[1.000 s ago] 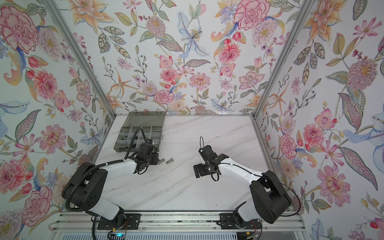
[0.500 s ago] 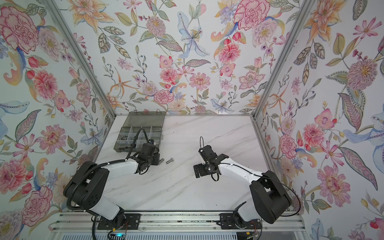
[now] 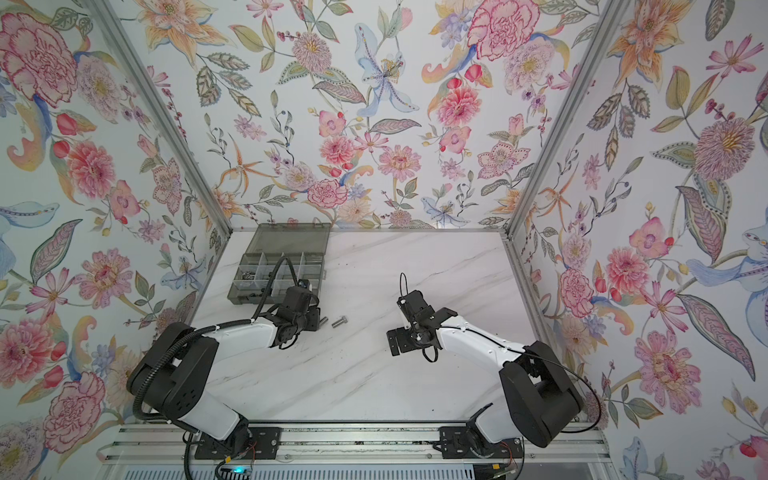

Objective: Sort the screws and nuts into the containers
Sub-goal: 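Lower the left gripper around the black hex bolt and close on it, then lift the black hex bolt with the left gripper toward the box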

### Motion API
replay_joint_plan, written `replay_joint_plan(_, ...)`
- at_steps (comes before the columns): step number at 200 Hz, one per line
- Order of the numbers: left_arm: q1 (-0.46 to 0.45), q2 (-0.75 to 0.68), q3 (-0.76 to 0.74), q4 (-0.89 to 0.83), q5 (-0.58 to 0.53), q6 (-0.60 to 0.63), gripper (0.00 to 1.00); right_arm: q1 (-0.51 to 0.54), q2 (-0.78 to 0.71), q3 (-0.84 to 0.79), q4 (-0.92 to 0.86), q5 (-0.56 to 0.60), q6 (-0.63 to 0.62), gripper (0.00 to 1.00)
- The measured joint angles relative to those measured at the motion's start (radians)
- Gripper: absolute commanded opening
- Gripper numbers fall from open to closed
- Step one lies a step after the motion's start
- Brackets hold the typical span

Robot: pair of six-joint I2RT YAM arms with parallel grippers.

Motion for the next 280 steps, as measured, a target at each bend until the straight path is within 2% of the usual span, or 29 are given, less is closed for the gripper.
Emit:
replay_joint_plan(36, 0.000, 0.000, 0.000, 0.000, 0.002, -0.015, 0.58, 0.000, 0.000, 0.000, 0.000, 0.000, 0.000, 0.99)
replay_joint_plan(110, -0.012, 0.023, 0.010, 0.007, 0.009, -0.045, 0.48, 0.000, 0.005, 0.000, 0.000, 0.000, 0.000, 0.99)
replay_joint_plan(150, -0.012, 0.050, 0.013, 0.004, 0.011, -0.045, 0.47, 0.000, 0.008, 0.000, 0.000, 0.000, 0.000, 0.99)
replay_joint_plan(179, -0.012, 0.058, 0.015, 0.003, 0.013, -0.047, 0.40, 0.000, 0.013, 0.000, 0.000, 0.000, 0.000, 0.99)
replay_joint_plan(227, -0.012, 0.058, 0.016, -0.003, 0.014, -0.045, 0.32, 0.000, 0.013, 0.000, 0.000, 0.000, 0.000, 0.99)
replay_joint_plan(280, -0.012, 0.058, 0.023, -0.026, 0.010, -0.043, 0.30, 0.000, 0.013, 0.000, 0.000, 0.000, 0.000, 0.99)
